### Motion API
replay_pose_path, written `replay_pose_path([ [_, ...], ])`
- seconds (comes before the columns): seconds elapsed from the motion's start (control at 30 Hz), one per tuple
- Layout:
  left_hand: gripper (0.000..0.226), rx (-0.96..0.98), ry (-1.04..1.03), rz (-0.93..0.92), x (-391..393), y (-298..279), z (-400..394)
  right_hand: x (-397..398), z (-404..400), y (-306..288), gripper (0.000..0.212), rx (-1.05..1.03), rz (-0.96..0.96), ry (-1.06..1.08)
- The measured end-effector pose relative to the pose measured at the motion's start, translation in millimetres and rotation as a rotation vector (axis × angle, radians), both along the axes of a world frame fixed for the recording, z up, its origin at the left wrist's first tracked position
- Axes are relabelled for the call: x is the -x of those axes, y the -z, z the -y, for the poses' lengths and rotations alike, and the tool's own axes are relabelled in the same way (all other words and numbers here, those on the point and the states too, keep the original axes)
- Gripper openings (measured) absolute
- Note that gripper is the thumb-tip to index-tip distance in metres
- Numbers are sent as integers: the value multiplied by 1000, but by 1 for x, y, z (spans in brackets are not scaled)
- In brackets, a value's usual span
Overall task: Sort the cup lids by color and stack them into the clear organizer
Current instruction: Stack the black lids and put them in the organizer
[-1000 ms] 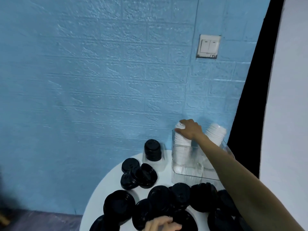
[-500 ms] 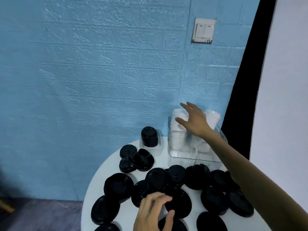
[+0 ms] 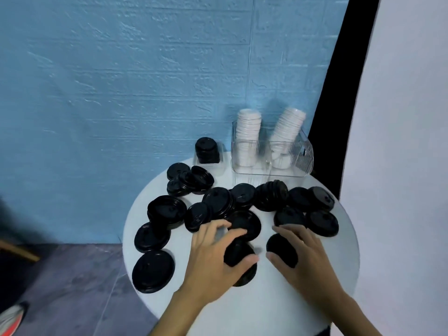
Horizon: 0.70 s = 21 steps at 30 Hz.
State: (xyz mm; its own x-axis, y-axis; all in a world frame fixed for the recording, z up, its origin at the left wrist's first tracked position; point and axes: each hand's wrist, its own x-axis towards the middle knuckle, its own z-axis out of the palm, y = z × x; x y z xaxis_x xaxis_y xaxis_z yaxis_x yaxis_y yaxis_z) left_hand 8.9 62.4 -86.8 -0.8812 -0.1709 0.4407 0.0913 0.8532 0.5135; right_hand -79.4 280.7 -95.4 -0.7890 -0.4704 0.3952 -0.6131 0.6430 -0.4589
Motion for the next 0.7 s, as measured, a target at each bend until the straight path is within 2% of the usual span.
replay_pose_path([
  [0.17, 84, 68, 15, 169, -19, 6, -6, -1, 1, 13, 65, -44, 5, 60],
  [0.33, 84, 103, 6, 203, -19, 11, -8, -6, 0, 7, 71, -50, 115, 70],
  [0.4, 82, 11, 16, 212, -19, 10, -6, -8, -1, 3, 71, 11, 138, 68],
  [0.47, 83, -157, 30, 213, -16, 9, -4, -12, -1, -7, 70, 155, 185, 49],
  [0.57, 94, -321, 61, 185, -11, 6, -4, -23, 11, -26, 63, 343, 224, -83],
  [0.7, 102, -356, 117, 200, -9, 6, -5, -37, 35, -30, 58, 296, 279, -241],
])
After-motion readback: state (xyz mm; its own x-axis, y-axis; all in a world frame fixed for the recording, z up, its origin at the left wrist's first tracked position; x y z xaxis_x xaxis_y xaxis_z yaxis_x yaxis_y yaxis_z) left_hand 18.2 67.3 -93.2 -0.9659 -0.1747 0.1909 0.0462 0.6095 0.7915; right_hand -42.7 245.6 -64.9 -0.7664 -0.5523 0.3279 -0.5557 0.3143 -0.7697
